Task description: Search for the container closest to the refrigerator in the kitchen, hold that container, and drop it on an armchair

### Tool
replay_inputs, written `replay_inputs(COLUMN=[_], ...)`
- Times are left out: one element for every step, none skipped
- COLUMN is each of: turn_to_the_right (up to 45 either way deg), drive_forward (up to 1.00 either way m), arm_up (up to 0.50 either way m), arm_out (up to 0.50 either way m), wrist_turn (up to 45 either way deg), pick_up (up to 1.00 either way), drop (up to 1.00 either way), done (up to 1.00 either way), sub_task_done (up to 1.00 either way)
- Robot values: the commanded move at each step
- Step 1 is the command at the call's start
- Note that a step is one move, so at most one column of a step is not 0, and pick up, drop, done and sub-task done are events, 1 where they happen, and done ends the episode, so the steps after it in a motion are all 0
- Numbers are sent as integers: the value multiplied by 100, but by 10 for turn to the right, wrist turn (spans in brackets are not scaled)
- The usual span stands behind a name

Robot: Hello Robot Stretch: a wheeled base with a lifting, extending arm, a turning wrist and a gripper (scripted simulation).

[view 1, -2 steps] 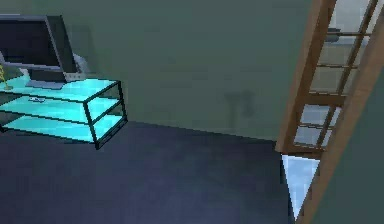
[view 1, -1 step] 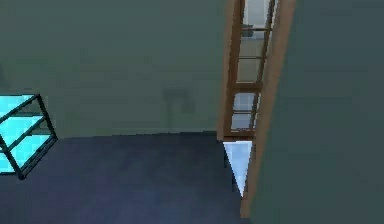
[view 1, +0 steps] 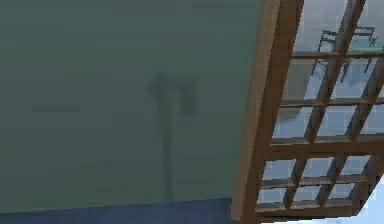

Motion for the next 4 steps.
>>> replay_inputs(turn_to_the_right=[0, 450, 120, 0], drive_forward=[20, 0, 0, 70], arm_up=[0, 0, 0, 0], arm_out=[0, 0, 0, 0], wrist_turn=[0, 0, 0, 0], pick_up=[0, 0, 0, 0], drop=[0, 0, 0, 0], done=[0, 0, 0, 0], sub_task_done=[0, 0, 0, 0])
